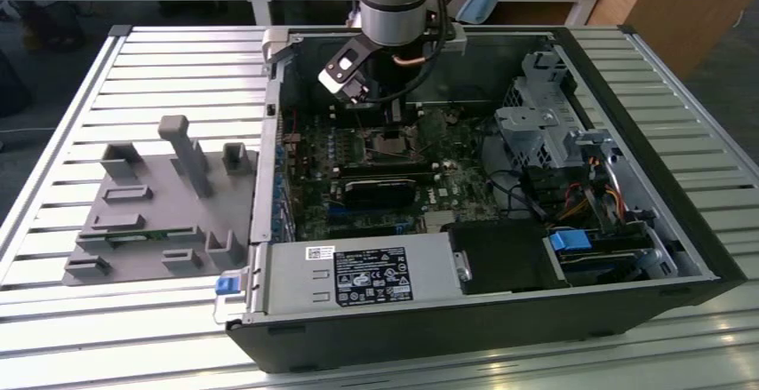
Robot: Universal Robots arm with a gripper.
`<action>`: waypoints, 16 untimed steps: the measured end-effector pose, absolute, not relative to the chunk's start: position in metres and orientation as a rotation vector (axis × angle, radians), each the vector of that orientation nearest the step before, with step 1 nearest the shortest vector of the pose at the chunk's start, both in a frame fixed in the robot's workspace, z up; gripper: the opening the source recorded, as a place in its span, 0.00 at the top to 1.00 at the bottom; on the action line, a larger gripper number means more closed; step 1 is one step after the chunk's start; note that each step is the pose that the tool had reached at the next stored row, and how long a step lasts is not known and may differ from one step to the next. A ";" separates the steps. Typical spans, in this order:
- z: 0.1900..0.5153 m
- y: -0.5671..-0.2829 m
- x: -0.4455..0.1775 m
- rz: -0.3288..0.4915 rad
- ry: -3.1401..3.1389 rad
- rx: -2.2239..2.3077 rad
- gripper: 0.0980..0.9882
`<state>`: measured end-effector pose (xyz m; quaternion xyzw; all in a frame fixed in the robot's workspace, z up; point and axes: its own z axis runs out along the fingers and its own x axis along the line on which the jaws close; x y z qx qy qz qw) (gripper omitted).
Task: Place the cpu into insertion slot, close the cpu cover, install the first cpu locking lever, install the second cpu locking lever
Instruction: 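Place the cpu into insertion slot, then close the cpu cover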
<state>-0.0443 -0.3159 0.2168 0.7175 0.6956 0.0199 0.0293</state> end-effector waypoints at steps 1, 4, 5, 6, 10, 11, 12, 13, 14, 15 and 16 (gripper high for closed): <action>0.217 -0.316 -0.044 0.061 2.145 2.213 0.99; 0.218 -0.316 -0.044 0.061 2.146 2.213 0.99; 0.219 -0.316 -0.044 0.061 2.146 2.213 0.99; 0.219 -0.316 -0.044 0.061 2.146 2.213 0.99; 0.220 -0.316 -0.044 0.061 2.146 2.213 0.99; 0.221 -0.316 -0.044 0.061 2.146 2.213 0.99; 0.221 -0.316 -0.044 0.061 2.146 2.213 0.99; 0.221 -0.316 -0.044 0.061 2.146 2.213 0.99; 0.222 -0.316 -0.044 0.061 2.146 2.213 0.99; 0.222 -0.316 -0.044 0.060 2.146 2.214 0.99; 0.222 -0.316 -0.044 0.060 2.146 2.214 0.99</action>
